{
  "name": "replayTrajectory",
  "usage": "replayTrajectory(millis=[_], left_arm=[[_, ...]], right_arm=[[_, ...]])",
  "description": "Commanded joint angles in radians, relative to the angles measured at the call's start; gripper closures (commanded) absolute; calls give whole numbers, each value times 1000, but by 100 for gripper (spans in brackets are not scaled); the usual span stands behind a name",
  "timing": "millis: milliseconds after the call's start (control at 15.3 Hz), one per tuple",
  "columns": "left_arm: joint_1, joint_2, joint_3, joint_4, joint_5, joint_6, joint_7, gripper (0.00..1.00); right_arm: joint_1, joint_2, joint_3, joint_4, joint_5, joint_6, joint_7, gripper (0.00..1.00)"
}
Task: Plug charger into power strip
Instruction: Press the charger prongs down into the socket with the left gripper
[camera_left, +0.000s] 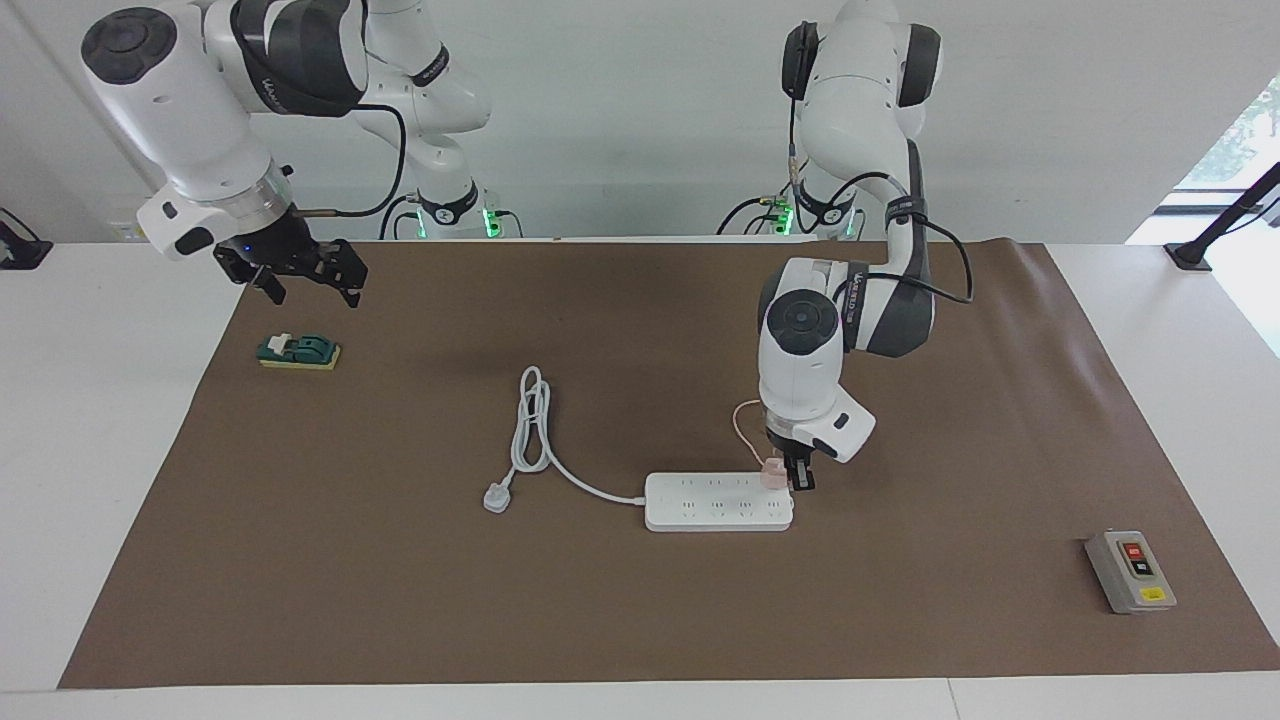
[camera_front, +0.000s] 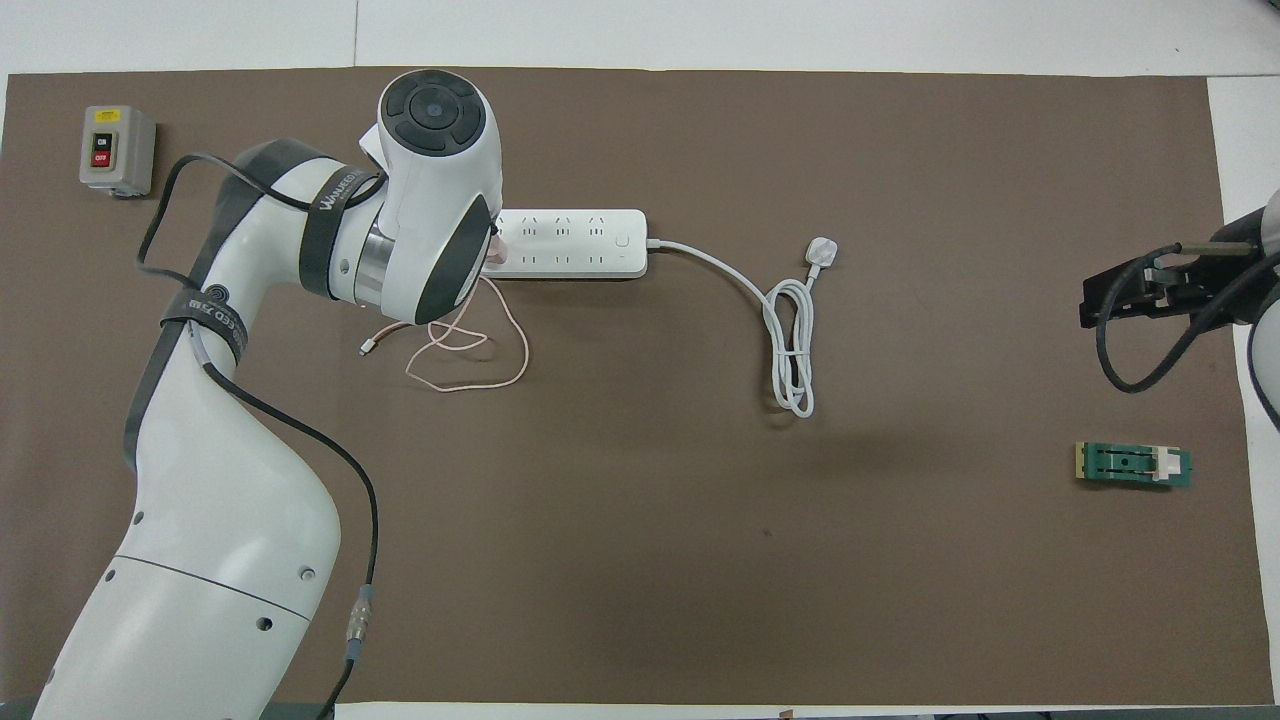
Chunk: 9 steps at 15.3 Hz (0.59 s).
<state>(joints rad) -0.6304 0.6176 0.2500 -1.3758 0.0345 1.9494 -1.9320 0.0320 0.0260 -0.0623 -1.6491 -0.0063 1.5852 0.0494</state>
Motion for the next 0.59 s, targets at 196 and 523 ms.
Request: replayTrajectory(millis=[196,523], left_arm=[[-19,-16,5,-65,8,43,-5,100],[-17,-24,5,-89,8,59,-4,100]], right_arm=[[-14,-9,10,-9,-18,-10,-19,0],[-15,-9,10,-9,-20,-10,-19,0]])
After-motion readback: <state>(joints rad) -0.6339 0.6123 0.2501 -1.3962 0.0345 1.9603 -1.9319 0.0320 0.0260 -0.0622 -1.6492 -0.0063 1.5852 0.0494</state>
